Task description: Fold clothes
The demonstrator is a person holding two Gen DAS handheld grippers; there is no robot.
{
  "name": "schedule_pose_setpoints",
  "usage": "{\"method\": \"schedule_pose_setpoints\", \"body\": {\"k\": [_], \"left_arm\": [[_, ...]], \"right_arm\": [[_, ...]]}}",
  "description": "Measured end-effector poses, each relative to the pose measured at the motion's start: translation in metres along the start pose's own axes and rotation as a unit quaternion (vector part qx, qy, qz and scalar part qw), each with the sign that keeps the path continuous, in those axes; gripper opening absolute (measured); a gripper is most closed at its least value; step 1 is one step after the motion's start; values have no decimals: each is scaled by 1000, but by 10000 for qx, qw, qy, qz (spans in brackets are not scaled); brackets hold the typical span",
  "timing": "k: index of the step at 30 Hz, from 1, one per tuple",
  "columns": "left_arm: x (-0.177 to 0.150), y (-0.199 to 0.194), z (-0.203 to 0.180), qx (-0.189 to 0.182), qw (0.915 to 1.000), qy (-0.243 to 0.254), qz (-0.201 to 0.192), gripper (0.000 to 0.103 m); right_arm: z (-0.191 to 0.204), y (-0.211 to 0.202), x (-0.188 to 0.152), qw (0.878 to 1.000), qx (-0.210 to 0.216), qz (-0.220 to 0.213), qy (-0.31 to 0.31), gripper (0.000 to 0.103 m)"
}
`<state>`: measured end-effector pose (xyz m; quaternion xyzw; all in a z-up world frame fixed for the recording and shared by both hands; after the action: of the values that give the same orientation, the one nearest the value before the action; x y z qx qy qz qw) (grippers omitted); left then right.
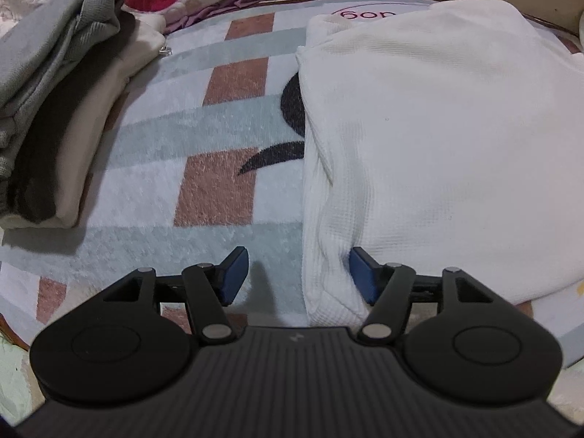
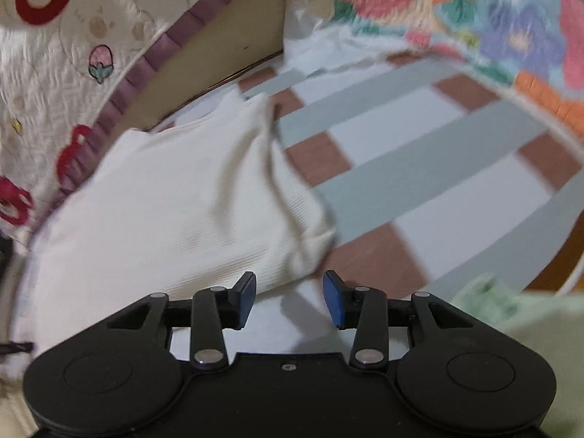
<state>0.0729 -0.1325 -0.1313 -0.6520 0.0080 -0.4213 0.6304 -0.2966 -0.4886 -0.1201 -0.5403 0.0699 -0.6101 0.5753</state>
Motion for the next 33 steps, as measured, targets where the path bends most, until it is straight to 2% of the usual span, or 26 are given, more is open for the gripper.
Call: {"method": "schedule_pose_setpoints", "body": {"k": [4,6,7,8,10,14,16,17,18,19,20,22,23,26,28,30,32,33], "left_arm": [[1,-5,13,247,9995,-154,-134,61],[2,-5,16,698,9974,-6,-187,59],[3,-5,17,690,9975,11,-176,59],[4,-6,18,665,9976,12,-172,59],[8,-16,15,381,9987,-134,-319,59],[17,-43,-15,103,9970,162,-753,60],[18,-54,-34,-219,9952,267,-920,61],[19,-60,-43,-401,9940,304,-976,61],[18,-64,-53,-602,9928,342,-982,61],[16,-68,-62,-788,9913,389,-976,61],[15,-70,-71,-867,9901,468,-1003,61],[14,-75,-88,-1023,9872,625,-1055,62],[13,-77,-97,-1097,9855,706,-1081,62],[13,-77,-120,-1145,9816,998,-1160,63],[11,-77,-136,-1130,9772,1267,-1275,63],[10,-75,-147,-1221,9743,1400,-1270,63],[9,-71,-152,-1346,9724,1461,-1228,63],[8,-69,-155,-1399,9713,1486,-1223,63]], "right_arm": [[0,10,-6,9988,154,31,466,48],[-1,15,-5,9974,204,-19,697,51],[-2,17,-3,9962,242,-52,833,54],[-2,19,-2,9949,280,-84,969,58],[-2,26,0,9915,422,-257,1208,63],[7,36,6,9910,369,-513,1183,63],[9,40,9,9913,394,-586,1113,63],[9,42,10,9911,431,-598,1106,44],[9,43,13,9893,715,-413,1206,16],[10,39,15,9867,1011,-369,1216,13],[18,27,18,9873,1085,-608,986,13],[30,8,27,9912,931,-871,363,12],[29,5,29,9919,824,-904,337,12],[22,13,26,9955,510,-751,267,13],[23,24,15,9967,447,-636,225,15],[22,30,9,9971,364,-596,306,19],[19,35,4,9971,286,-536,447,34],[16,34,3,9962,350,-515,604,37]]}}
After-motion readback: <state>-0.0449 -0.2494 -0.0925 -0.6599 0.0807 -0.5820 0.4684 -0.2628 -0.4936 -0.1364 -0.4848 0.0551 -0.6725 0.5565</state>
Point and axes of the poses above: each gripper's, at about its wrist camera, not at the fingertips, and y roughly the way its jaws point, z to its left, x to its top, the point moved 1 cm from there along y, roughly the way its jaws point, and after that the axes turned 5 degrees about -z, right-handed, at the moved point
